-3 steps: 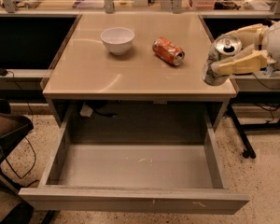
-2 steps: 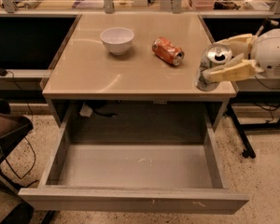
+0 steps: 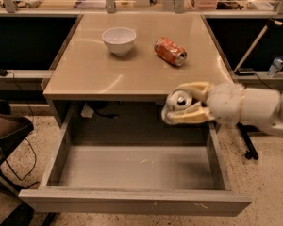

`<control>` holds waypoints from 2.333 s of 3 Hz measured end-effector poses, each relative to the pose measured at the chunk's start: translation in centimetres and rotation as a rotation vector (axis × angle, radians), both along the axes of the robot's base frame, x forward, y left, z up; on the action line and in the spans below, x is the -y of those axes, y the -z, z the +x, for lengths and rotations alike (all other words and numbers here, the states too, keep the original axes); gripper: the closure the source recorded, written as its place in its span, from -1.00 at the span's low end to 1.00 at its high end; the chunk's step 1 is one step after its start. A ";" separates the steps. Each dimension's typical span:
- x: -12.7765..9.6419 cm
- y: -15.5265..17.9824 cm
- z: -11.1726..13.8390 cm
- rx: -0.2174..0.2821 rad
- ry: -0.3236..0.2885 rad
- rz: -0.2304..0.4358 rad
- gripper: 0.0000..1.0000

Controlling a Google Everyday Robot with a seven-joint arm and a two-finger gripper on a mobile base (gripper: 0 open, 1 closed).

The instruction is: Place 7up can into top drawer

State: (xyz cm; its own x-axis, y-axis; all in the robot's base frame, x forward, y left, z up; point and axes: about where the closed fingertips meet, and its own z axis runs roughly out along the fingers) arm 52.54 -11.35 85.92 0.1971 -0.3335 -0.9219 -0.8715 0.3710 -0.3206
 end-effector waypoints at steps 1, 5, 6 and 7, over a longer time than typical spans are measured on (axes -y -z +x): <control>-4.8 7.1 -1.5 -0.085 -0.109 -0.029 1.00; -9.5 18.1 -5.5 -0.349 -0.306 -0.149 1.00; -9.5 18.1 -5.5 -0.349 -0.306 -0.149 0.63; -9.5 18.1 -5.5 -0.349 -0.306 -0.149 0.16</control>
Offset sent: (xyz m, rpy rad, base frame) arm -0.0423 0.1033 -0.1770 -0.1590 0.3246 0.3443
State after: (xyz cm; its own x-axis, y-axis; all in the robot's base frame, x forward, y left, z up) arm 47.08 -1.87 67.81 -0.0058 -0.4419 -0.8971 -0.9984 0.0535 -0.0199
